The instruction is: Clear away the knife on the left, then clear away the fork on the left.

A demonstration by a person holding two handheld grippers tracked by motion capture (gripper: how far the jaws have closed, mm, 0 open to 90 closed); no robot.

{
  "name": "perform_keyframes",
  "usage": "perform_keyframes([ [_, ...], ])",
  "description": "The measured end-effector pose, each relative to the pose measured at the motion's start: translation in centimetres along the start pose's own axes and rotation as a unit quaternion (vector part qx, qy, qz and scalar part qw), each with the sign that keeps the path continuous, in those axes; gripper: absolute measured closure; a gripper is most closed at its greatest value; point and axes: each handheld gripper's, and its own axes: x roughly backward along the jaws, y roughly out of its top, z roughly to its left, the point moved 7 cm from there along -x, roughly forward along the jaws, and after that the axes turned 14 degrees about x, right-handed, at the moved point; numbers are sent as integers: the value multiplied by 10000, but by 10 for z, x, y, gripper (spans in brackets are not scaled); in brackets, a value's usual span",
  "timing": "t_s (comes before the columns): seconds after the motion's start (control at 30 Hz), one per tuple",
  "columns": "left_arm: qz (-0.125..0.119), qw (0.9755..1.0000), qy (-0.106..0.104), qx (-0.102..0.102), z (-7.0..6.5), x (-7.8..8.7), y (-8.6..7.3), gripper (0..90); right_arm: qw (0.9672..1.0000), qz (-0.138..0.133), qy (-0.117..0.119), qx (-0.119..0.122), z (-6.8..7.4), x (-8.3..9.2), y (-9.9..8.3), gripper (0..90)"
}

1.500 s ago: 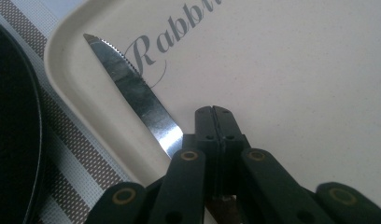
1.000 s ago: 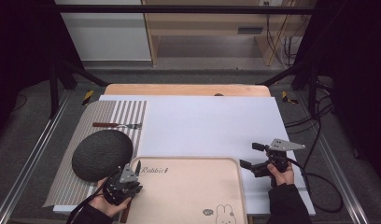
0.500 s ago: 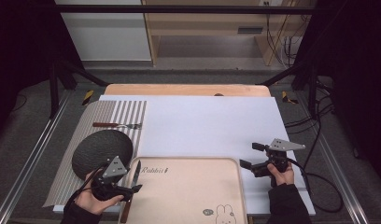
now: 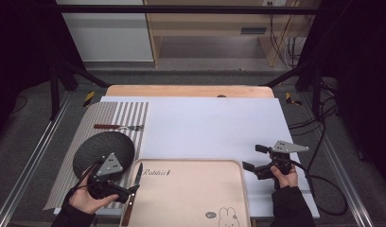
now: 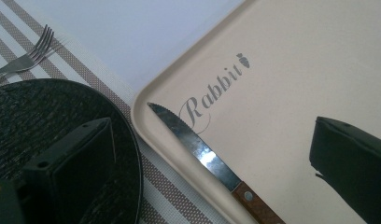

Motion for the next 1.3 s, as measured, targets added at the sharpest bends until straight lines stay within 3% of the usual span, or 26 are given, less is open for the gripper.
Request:
perform_keyframes([
  [0.2, -26, 9998, 66, -206, 8, 6, 6, 0, 10000, -10, -10, -4, 0, 0, 0, 4],
  [0.3, -1, 9991, 46, -412, 13, 8, 9, 0, 10000, -7, -20, -14, -1, 0, 0, 4],
  [0.43, 45, 9988, 14, -480, 18, 10, 12, 0, 10000, 2, -27, -31, -1, 1, 0, 4],
  [0.7, 118, 9962, 154, -848, 35, 15, 24, 0, 10000, 14, -12, -46, -1, 0, -1, 4],
  [0.73, 173, 9941, 187, -1058, 39, 17, 27, 0, 10000, 18, -18, -45, -1, 0, -1, 4],
  [0.9, 289, 9895, 263, -1388, 46, 19, 34, 0, 10000, 14, -21, -45, -2, 0, -1, 4],
  [1.07, 334, 9872, 333, -1524, 54, 20, 39, 0, 10000, 27, -16, -56, -2, 0, -2, 4],
  [1.1, 368, 9856, 369, -1606, 58, 20, 40, 0, 10000, 20, -15, -56, -2, 0, -1, 4],
  [1.3, 488, 9818, 506, -1766, 72, 20, 43, 0, 10000, 27, -25, -61, -2, 0, -2, 4],
])
